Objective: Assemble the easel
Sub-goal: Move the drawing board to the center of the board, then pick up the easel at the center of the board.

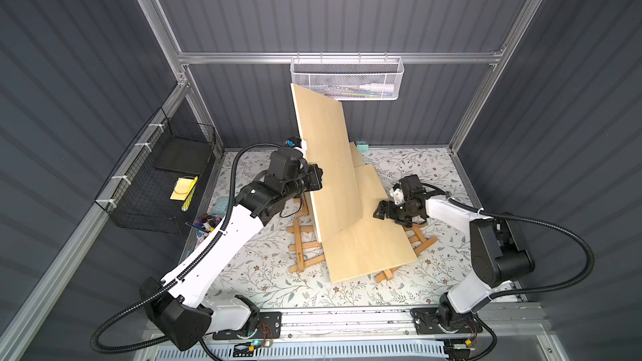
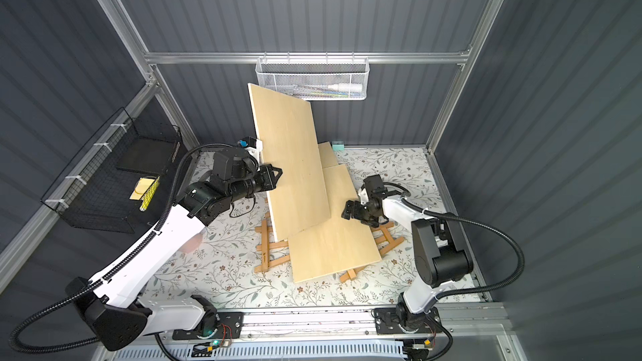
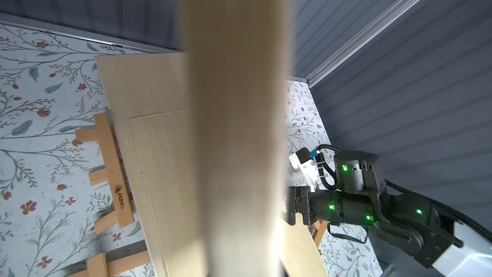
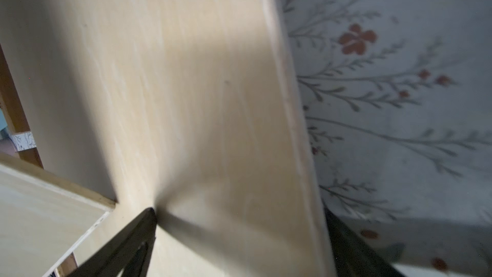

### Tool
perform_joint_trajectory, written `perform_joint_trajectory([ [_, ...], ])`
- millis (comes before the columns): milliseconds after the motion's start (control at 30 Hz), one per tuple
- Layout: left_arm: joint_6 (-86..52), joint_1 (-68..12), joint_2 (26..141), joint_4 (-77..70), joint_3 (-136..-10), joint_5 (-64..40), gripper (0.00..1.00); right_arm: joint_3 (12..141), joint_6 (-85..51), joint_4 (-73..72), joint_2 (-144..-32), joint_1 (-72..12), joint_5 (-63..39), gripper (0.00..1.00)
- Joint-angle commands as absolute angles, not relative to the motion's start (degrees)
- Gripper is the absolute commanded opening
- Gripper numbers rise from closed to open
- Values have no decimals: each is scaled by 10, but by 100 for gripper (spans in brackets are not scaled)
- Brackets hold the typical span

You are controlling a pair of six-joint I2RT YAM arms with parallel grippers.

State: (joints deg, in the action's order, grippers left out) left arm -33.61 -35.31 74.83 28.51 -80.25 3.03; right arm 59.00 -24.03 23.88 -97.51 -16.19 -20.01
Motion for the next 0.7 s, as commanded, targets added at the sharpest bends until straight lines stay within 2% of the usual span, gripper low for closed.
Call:
perform_joint_trajectory([
  [0, -303, -350, 729, 197, -816, 99, 0, 664, -232, 217, -1012, -209, -274, 93],
  [167, -305, -350, 721, 200, -784, 108, 0, 697, -241, 232, -1007, -225, -242, 93],
  [333, -292, -350, 714, 198, -771, 111, 0, 639, -265, 254, -890, -210, -89, 95],
  [533, -298, -349, 696, 164, -740, 127, 0, 621, -350, 497, -755, -194, 118, 98],
  [667, -314, -350, 677, 138, -711, 134, 0, 571, -428, 594, -671, -159, 128, 98],
])
